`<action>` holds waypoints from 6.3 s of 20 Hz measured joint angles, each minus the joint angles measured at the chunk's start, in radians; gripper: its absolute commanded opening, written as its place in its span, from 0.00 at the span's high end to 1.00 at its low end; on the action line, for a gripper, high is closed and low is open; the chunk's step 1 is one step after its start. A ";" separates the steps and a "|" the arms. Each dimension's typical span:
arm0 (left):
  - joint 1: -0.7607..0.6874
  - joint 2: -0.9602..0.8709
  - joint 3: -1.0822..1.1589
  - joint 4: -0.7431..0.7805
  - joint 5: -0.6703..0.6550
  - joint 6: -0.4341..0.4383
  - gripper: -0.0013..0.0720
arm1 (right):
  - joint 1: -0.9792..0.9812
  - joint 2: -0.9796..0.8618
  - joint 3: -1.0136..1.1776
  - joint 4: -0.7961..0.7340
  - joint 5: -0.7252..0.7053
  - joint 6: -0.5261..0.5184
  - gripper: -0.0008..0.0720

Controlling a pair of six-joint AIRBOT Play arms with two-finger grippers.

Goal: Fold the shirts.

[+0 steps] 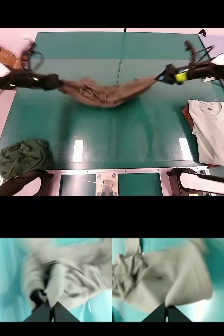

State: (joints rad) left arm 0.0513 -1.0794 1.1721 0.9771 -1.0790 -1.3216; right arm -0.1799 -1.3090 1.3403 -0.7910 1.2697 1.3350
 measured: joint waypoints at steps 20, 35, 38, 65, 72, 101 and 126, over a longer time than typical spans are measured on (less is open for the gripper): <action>0.024 0.180 0.177 0.059 -0.117 0.028 0.95 | -0.182 0.459 -0.086 -0.032 -0.073 -0.008 0.96; 0.211 -0.316 0.051 -0.023 -0.182 0.071 0.02 | -0.273 -0.146 -0.175 -0.081 -0.139 -0.085 0.51; 0.257 -0.291 -0.043 -0.009 -0.292 0.079 0.02 | -0.357 -0.111 -0.288 -0.131 -0.057 -0.086 0.50; 0.066 -0.296 -0.378 -0.148 0.077 0.262 0.95 | -0.312 -0.085 -0.681 -0.076 -0.150 -0.117 0.96; 0.113 -0.293 -0.215 -0.121 -0.133 0.251 0.95 | -0.309 -0.081 -0.589 -0.068 -0.105 -0.117 0.96; 0.124 0.297 0.539 0.116 -0.127 -0.030 0.95 | -0.470 0.622 0.124 0.156 -0.178 0.039 0.96; 0.123 -0.616 0.338 -0.375 0.237 0.198 0.95 | -0.167 -0.591 0.378 0.195 -0.338 -0.091 0.96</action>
State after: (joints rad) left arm 0.1745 -1.6951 1.5101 0.6018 -0.8417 -1.1233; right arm -0.3466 -1.9003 1.7180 -0.5957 0.9321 1.2438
